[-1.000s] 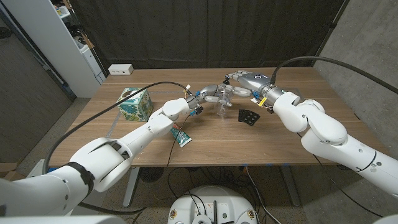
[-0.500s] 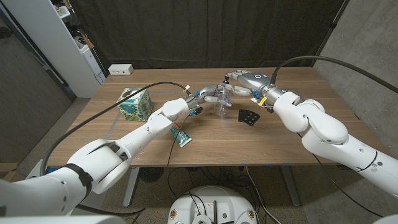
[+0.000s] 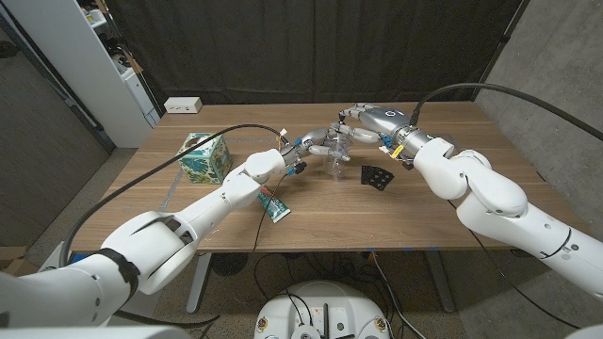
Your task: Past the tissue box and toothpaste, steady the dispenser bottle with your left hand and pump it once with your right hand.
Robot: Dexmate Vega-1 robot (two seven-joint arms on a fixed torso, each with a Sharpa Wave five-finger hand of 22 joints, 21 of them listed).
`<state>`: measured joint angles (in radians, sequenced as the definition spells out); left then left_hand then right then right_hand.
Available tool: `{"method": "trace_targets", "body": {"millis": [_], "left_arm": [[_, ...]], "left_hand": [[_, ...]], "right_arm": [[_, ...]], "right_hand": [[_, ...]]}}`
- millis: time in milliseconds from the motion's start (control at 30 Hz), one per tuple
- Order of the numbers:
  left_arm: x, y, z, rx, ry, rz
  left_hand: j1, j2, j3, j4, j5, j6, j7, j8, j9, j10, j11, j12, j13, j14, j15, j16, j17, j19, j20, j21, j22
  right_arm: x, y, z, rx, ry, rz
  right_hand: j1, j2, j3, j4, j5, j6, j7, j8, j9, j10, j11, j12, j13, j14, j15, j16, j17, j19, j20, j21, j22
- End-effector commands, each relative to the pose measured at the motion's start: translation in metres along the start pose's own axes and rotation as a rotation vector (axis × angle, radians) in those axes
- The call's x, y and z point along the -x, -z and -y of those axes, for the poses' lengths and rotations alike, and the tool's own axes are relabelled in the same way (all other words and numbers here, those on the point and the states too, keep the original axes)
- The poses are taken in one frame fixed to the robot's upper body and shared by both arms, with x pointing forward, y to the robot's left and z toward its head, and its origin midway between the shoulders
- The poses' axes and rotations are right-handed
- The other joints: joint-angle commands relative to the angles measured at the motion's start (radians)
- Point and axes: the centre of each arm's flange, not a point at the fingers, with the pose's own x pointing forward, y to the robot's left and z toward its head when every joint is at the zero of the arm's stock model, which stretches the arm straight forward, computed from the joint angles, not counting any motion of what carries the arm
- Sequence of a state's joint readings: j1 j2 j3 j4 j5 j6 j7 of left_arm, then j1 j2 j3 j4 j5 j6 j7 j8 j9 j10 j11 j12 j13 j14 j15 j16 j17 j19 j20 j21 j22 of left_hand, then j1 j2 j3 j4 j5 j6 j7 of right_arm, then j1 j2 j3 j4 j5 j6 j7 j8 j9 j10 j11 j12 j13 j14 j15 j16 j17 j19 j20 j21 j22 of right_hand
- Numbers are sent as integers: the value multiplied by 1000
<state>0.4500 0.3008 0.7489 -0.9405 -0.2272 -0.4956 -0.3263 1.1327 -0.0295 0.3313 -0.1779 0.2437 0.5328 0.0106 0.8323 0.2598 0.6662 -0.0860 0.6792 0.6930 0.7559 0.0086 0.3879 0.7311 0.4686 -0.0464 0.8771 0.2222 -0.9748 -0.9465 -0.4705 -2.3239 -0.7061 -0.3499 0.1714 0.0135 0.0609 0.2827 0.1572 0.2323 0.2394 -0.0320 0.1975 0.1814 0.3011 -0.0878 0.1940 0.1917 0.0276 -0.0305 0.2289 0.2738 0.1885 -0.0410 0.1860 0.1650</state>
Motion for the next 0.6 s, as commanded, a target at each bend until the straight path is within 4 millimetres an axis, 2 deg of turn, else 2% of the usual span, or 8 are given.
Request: {"method": "trace_targets", "body": {"millis": [33,267,600], "left_arm": [[1,3,0,4,-4,-3],[1,3,-3,-1,-4,-6],[-1,3,-6,-3,-13,-6]], "left_hand": [[109,163,4,4,1,97,-90,6,3,120,-114,-1,6,99,-249,-3,5,-8,-113,8,1],[108,164,6,5,1,96,-90,5,3,121,-114,-5,6,100,-249,-6,6,-11,-114,16,-2],[106,164,6,5,1,95,-89,4,2,121,-114,-7,7,101,-249,-10,6,-15,-114,22,-4]], "right_arm": [[-2,5,3,-46,50,7],[-4,7,6,-59,72,9],[-4,22,13,-124,117,2]], "right_hand": [[-2,55,2,-2,3,9,3,1,3,2,2,-1,-2,9,-7,5,1,10,-9,10,3],[-2,54,2,-2,3,11,4,1,3,3,3,-1,-2,15,-6,7,0,15,-8,10,3],[-2,55,3,-2,3,11,5,1,3,2,6,-2,-2,20,-7,8,-1,20,-9,10,3]]}}
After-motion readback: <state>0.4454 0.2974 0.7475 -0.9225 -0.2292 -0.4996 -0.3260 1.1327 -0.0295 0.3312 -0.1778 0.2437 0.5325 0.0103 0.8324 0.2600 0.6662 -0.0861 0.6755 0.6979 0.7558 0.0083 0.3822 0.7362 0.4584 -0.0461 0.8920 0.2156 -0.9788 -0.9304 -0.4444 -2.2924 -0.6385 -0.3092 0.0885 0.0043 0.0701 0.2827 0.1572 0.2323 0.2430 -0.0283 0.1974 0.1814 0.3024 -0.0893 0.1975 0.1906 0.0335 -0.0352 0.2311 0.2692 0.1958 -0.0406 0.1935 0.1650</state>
